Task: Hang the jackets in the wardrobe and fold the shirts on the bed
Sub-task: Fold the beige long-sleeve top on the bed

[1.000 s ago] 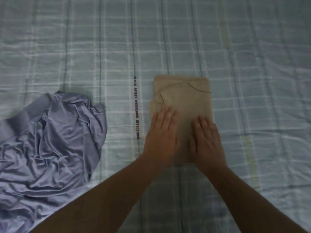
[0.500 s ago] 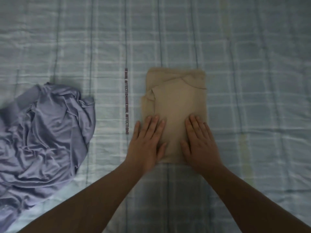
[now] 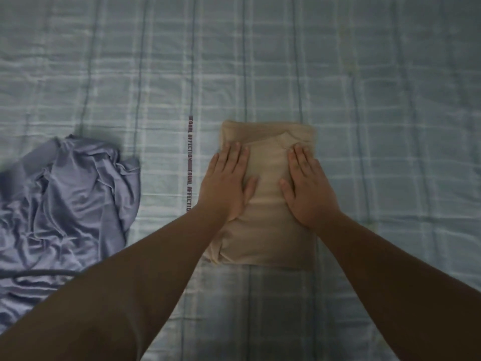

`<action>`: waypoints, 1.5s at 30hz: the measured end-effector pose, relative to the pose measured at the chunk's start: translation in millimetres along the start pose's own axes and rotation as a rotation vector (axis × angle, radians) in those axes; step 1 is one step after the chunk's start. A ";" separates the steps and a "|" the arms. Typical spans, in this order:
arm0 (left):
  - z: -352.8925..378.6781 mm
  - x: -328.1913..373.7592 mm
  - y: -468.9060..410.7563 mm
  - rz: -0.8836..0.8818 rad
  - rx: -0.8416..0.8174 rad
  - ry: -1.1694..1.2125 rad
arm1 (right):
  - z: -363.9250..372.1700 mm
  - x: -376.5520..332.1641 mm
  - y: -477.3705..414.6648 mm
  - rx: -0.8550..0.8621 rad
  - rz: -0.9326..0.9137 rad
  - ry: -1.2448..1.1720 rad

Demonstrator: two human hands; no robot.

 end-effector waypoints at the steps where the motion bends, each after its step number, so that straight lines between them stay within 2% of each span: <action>1: 0.2 0.3 -1.4 0.006 0.001 0.008 | 0.2 -0.1 -0.5 0.004 -0.004 -0.006; 7: -17.2 4.2 17.8 0.048 0.077 0.135 | -21.3 -9.3 19.8 0.086 -0.038 -0.116; 10: -33.5 23.7 61.0 0.277 0.193 0.132 | -36.8 -22.5 63.5 0.167 -0.215 -0.131; 13: -17.5 35.2 105.5 0.452 0.094 -0.009 | -26.4 -34.0 109.3 0.078 -0.395 -0.037; 17: 23.4 18.7 126.1 0.370 -0.146 -0.149 | 9.1 -34.9 133.3 -0.180 -0.402 0.166; 19: 33.6 9.0 124.3 0.325 -0.223 -0.221 | 16.5 -31.5 130.8 -0.245 -0.357 0.219; 33: 22.5 4.7 134.8 0.329 -0.308 -0.207 | 12.4 -37.2 139.1 -0.212 -0.236 0.227; 39: 39.0 22.8 212.5 0.448 -0.441 -0.212 | 19.4 -58.6 220.4 -0.322 -0.362 0.171; 42: 61.4 28.5 235.0 0.449 -0.524 -0.209 | 43.3 -65.2 246.1 -0.442 -0.339 0.177; 45: 68.9 27.9 234.3 0.408 -0.569 -0.150 | 53.9 -67.6 245.8 -0.506 -0.272 0.070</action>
Point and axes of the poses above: each hand's wrist, its own y-axis away from the middle knuckle, its own z-axis out of the palm, x = y × z, the point moved 6 cm from there along -y, towards the middle knuckle, and after that the axes turned 13 degrees about -x, right-handed, at the moved point
